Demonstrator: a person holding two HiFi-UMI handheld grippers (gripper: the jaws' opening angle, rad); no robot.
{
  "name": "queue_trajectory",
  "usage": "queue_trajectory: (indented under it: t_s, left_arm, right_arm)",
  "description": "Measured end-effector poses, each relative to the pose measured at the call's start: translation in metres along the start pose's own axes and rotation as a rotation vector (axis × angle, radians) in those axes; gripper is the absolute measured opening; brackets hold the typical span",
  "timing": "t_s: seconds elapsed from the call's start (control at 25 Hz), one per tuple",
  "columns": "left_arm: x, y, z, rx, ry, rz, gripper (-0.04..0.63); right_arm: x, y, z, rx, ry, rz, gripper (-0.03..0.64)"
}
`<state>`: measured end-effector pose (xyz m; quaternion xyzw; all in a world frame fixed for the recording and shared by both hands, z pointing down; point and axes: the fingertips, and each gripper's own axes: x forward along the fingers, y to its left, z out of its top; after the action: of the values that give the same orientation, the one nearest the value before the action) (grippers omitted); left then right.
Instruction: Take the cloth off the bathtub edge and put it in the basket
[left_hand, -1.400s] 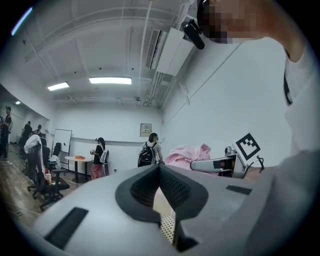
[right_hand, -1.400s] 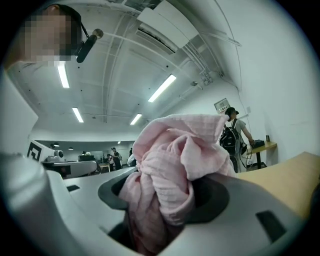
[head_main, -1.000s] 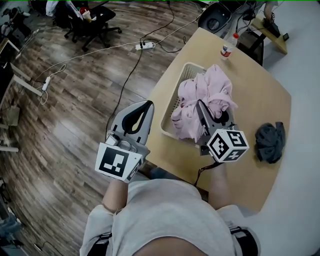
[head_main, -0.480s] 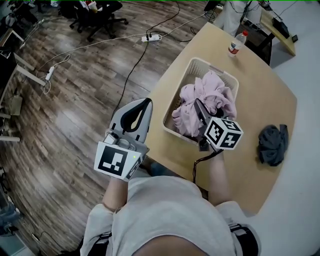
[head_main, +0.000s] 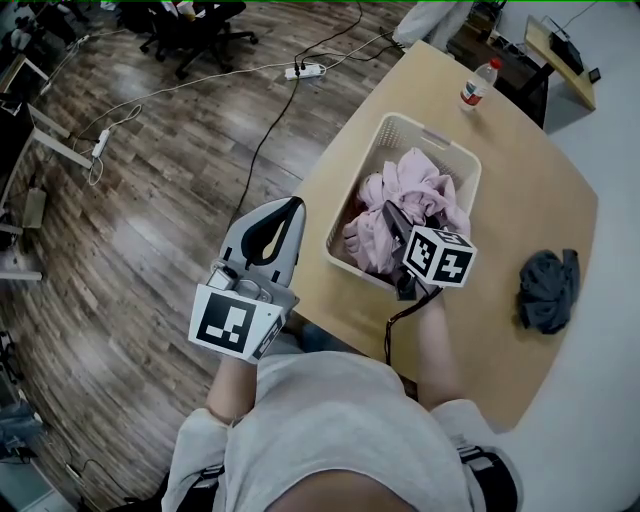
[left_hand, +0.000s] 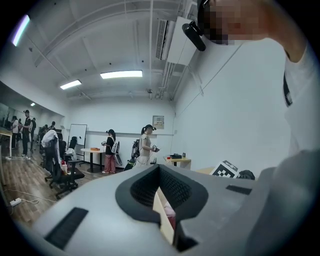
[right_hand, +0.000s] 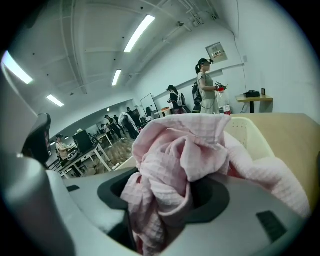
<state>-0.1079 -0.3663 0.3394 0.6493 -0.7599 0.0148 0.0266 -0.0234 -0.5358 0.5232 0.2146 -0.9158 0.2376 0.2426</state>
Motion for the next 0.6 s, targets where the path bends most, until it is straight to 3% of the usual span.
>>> queue_trajectory:
  t_s: [0.6]
  left_arm:
    - [-0.001, 0.008, -0.004, -0.006, 0.013, 0.003, -0.003]
  right_arm:
    - [0.023, -0.019, -0.027, 0.067, 0.148, -0.051, 0.276]
